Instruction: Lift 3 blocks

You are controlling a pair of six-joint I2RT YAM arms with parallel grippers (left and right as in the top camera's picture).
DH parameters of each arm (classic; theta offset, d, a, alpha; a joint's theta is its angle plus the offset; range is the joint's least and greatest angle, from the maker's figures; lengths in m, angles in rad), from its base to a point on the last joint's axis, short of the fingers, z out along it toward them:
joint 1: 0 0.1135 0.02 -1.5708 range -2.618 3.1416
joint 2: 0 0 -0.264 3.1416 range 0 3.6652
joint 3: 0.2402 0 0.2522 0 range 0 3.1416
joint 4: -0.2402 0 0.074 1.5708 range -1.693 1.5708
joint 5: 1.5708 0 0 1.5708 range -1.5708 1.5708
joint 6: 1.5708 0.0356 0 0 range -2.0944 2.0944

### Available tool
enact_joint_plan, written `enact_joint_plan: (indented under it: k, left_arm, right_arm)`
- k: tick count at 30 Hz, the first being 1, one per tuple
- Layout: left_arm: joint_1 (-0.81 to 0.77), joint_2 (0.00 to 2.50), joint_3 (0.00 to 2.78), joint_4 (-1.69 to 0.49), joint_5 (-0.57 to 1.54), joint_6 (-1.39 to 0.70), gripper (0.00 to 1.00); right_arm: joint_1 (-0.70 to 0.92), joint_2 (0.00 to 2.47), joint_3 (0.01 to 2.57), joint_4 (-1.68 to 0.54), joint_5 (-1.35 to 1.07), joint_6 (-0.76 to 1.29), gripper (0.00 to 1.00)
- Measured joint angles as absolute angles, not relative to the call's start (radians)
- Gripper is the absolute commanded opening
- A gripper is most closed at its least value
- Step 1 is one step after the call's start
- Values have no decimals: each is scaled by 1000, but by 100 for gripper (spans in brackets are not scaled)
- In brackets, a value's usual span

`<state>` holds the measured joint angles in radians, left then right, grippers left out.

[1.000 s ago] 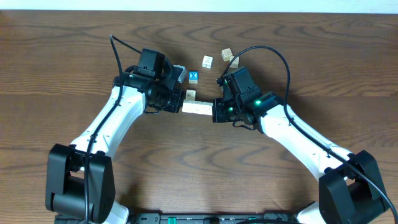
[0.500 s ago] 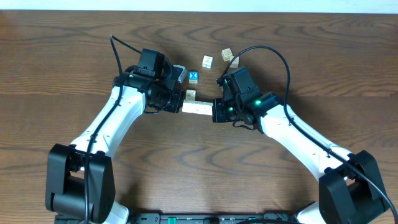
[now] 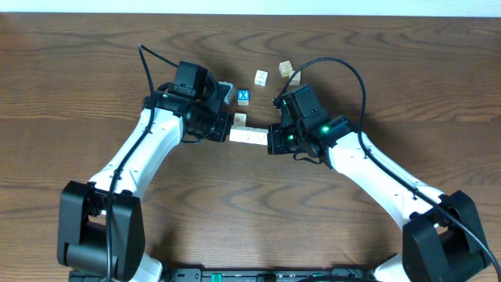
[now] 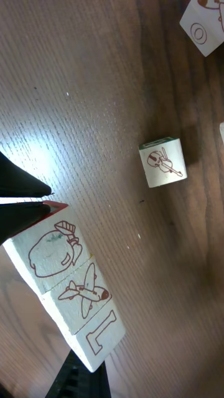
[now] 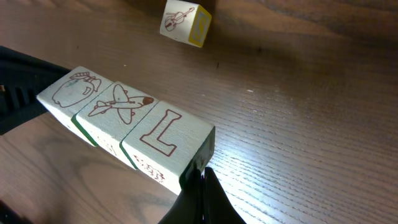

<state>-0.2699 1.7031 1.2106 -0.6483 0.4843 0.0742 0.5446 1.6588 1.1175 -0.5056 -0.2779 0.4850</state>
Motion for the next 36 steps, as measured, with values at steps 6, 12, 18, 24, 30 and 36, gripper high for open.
enact_joint_plan:
  k: [6,12,18,24,30,36]
  left_arm:
    - [-270,1695,1211,-648,487,74,7]
    - [-270,1683,1211,-648,487,74,7]
    - [-270,1683,1211,-648,487,74,7]
    - [-270,1683,1211,-649,487,74,7]
    - [-270,1683,1211,-649,487,74,7]
    - [-270,1683,1211,-649,487,74,7]
  right_arm:
    - [545,1651,1118,-508,-276,485,1]
    - [545,1651,1118,-509,-275,485,1]
    - [545,1651,1119,-509,-274,485,1]
    - [545,1651,1123,-512,-271,485,1]
    - [545,1651,1127,-513,-268,485,1]
    - [545,1651,1127,-513,-268,485,1]
